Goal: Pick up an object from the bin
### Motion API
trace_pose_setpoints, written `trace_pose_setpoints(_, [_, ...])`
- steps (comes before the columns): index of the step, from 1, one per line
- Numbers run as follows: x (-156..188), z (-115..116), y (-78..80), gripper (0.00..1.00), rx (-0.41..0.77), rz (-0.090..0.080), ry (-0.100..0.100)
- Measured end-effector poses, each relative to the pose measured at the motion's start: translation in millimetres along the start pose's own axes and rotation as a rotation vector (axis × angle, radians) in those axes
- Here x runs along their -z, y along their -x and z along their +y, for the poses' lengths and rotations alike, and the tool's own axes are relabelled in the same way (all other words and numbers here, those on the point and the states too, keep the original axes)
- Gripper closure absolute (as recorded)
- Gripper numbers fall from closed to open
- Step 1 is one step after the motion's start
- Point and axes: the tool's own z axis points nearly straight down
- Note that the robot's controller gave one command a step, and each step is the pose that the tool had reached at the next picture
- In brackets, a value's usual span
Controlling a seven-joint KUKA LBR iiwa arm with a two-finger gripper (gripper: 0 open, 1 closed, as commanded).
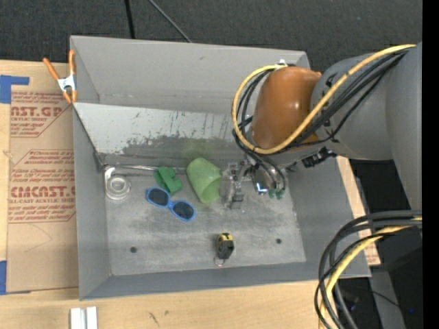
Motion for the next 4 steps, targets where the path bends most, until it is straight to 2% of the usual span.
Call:
trace_pose_setpoints(1, [96,-5,-4.8,1.00,0.145,-0.011,-0.002])
trace_pose_setpoints(2, [22,-1,15.4,1.00,-0.019,0.001,0.000])
trace_pose_setpoints(3, [10,-48,-23.3,1.00,0.521,0.000,-0.002])
trace_pose_setpoints(4, [86,0,-43.0,1.00,0.580,-0.010,-0.002])
